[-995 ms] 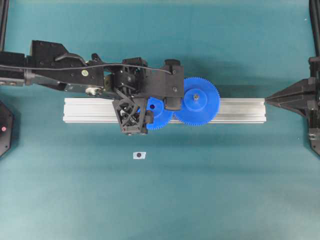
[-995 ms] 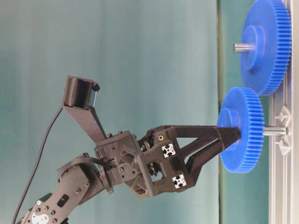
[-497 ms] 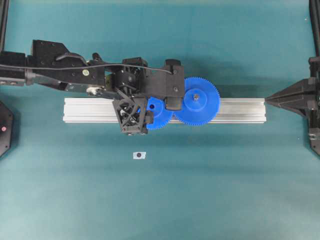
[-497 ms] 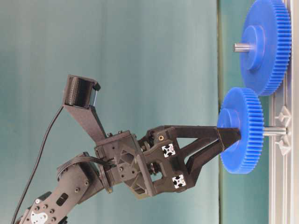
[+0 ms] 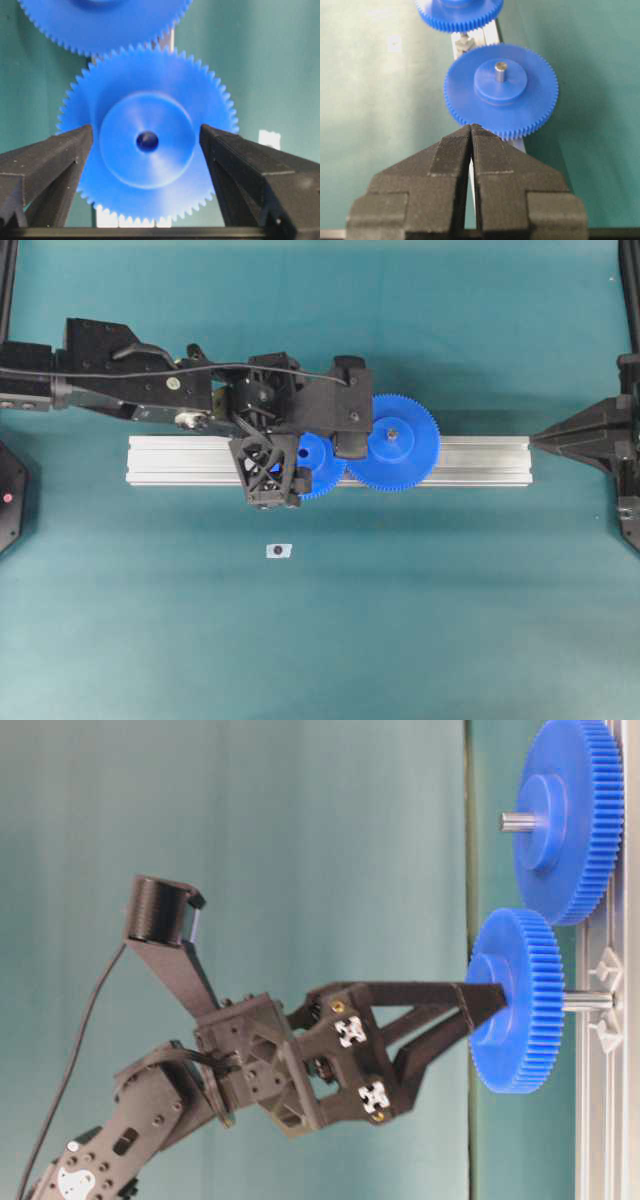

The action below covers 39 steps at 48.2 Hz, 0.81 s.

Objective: Find the location of the shaft and insert the small gear.
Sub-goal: 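Align the gear's hole with the shaft beside the large gear, then push the gear onto the shaft and open the left gripper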

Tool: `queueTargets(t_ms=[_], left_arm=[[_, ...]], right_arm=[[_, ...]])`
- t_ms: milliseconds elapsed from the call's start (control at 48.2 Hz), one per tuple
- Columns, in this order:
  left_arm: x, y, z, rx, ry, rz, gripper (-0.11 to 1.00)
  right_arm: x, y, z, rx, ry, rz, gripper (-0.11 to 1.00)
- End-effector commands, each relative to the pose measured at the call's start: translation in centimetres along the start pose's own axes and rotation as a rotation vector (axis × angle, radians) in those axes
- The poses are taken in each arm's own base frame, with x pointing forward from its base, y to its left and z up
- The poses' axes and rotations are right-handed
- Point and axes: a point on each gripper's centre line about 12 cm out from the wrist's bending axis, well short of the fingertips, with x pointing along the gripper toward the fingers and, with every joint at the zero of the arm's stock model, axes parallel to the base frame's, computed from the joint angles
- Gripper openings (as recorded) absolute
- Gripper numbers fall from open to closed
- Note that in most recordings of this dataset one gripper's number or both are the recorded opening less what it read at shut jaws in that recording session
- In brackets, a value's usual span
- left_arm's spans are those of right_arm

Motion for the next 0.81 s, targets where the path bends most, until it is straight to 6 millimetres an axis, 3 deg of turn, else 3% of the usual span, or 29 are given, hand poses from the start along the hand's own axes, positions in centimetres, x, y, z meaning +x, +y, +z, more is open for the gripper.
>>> queueTargets(t_ms=[0, 352, 497, 663, 788], left_arm=[[-1.3, 0.1, 1.5, -0.003, -0.052, 0.005, 0.92], [-3.5, 1.0, 3.1, -0.015, -0.099, 0.022, 0.91], [-4.4, 1.4, 3.4, -0.007, -0.120, 0.030, 0.85], [-3.9, 1.2, 2.6, 0.000, -0.097, 0.027, 0.60], [-3.6, 1.2, 2.2, -0.001, -0.085, 0.025, 0.29]], right_arm=[[0.0, 0.0, 0.4, 0.013, -0.012, -0.001, 0.08], [0.0, 0.0, 0.4, 0.012, -0.011, -0.002, 0.07], [0.0, 0.0, 0.4, 0.012, -0.011, -0.002, 0.08], [0.0, 0.0, 0.4, 0.013, -0.012, -0.001, 0.07], [0.0, 0.0, 0.4, 0.013, -0.012, -0.001, 0.08]])
